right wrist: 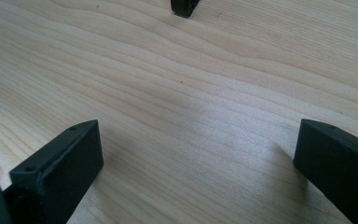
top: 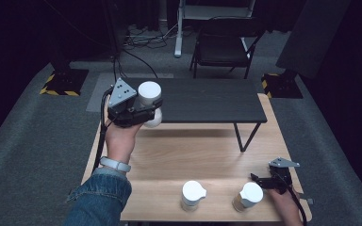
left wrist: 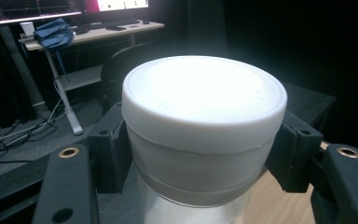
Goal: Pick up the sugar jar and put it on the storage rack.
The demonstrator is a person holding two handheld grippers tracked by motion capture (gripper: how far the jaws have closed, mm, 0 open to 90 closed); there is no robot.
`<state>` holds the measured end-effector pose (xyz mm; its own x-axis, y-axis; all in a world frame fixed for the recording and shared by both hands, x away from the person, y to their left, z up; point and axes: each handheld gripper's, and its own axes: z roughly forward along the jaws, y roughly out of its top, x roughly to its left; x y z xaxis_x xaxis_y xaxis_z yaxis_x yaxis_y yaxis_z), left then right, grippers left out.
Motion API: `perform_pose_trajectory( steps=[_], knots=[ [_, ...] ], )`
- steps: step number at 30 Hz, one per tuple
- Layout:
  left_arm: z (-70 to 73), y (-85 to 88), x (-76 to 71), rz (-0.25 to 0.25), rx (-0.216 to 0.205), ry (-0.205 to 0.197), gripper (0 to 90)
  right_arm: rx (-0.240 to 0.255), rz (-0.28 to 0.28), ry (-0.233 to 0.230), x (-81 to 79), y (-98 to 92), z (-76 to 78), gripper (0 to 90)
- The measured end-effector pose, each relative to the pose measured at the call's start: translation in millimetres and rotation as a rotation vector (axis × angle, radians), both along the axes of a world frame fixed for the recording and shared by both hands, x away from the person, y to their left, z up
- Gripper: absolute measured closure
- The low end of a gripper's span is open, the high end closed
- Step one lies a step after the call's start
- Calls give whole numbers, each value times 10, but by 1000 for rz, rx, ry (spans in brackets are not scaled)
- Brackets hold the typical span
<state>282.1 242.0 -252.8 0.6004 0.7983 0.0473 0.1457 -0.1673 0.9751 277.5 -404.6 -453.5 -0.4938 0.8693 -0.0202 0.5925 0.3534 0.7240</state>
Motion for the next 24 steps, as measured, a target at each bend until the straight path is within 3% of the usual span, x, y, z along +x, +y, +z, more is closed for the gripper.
perform_pose_trajectory(
  steps=[11, 18, 24],
  knots=[
    [-37, -51, 168, 42, -15, -4, 335, 0, 0, 0, 1, 0, 0, 8],
    [-97, -53, 306, 69, -42, 14, 335, 0, 0, 0, 0, 0, 0, 8],
    [-109, -70, 376, 79, -36, 24, 335, 0, 0, 0, 0, 1, 0, 8]
  ],
)
